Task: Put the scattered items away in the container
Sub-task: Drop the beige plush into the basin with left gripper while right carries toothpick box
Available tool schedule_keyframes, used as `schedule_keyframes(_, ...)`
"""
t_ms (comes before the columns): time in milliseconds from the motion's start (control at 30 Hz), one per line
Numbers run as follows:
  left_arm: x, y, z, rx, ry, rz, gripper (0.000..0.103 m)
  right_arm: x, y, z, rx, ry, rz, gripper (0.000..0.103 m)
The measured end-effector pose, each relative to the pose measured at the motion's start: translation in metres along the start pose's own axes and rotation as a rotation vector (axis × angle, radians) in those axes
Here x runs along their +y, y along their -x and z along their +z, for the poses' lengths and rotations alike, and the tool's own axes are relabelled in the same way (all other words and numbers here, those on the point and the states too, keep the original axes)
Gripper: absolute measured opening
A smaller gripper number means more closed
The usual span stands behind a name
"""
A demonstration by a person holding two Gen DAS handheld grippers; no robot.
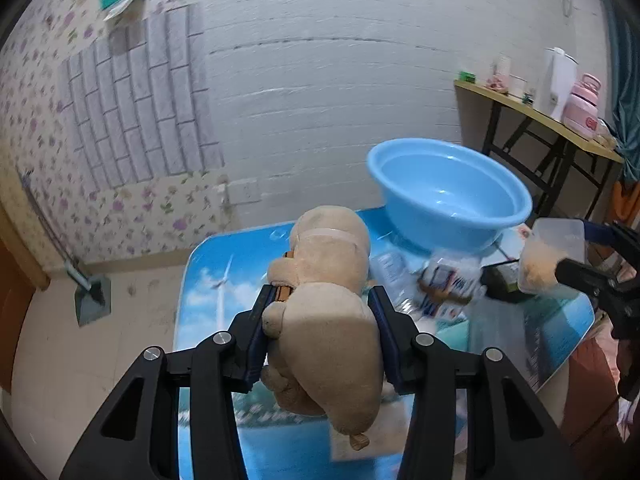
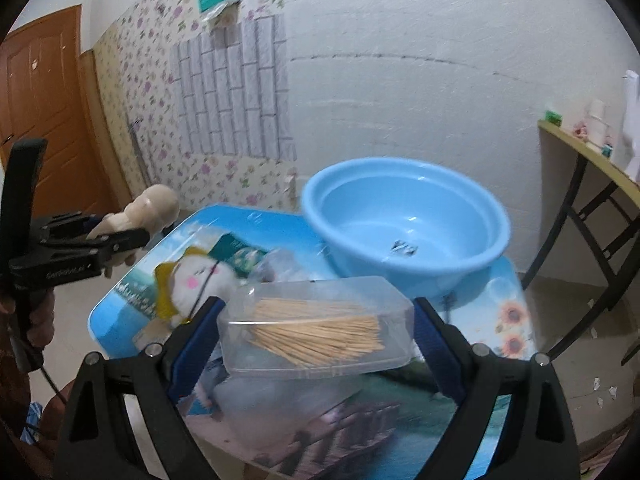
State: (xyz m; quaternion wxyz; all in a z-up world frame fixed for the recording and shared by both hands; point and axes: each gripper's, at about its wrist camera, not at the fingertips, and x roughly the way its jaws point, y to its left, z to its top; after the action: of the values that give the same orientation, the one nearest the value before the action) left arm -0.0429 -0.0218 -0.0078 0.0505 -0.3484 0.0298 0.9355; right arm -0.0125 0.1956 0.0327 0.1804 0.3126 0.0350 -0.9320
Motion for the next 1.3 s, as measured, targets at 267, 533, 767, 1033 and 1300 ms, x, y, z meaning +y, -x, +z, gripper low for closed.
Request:
schedule_keyframes(267,-0.055,-0.021,0.042,0.003,-0.077,-0.050,0.046,-0.036,0.005,0.022,-0.063,-0.030,-0.049,0.093)
schedule_keyframes(533,-0.112,-0.061,0.078,0.020,-0.140,-0.089,0.046,-0.078,-0.018,0.035,-0.042,-0.046,-0.073,0.093)
schedule_keyframes(767,-0.136,-0.095,0.090,0.056,-0.165,-0.106,0.047,-0.099,-0.040,0.038,-0.032,-0.055,-0.052,0.093)
schedule_keyframes(1033,-0.140,-0.106,0.090,0.050,-0.177,-0.077,0.071,-0.104,-0.062,0.037,-0.011,-0.056,-0.037,0.093)
schedule_keyframes(1300,-0.120,-0.099,0.084,0.067,-0.118,-0.076,0.077,-0.096,-0.069,0.040,0.016,-0.057,-0.048,0.094)
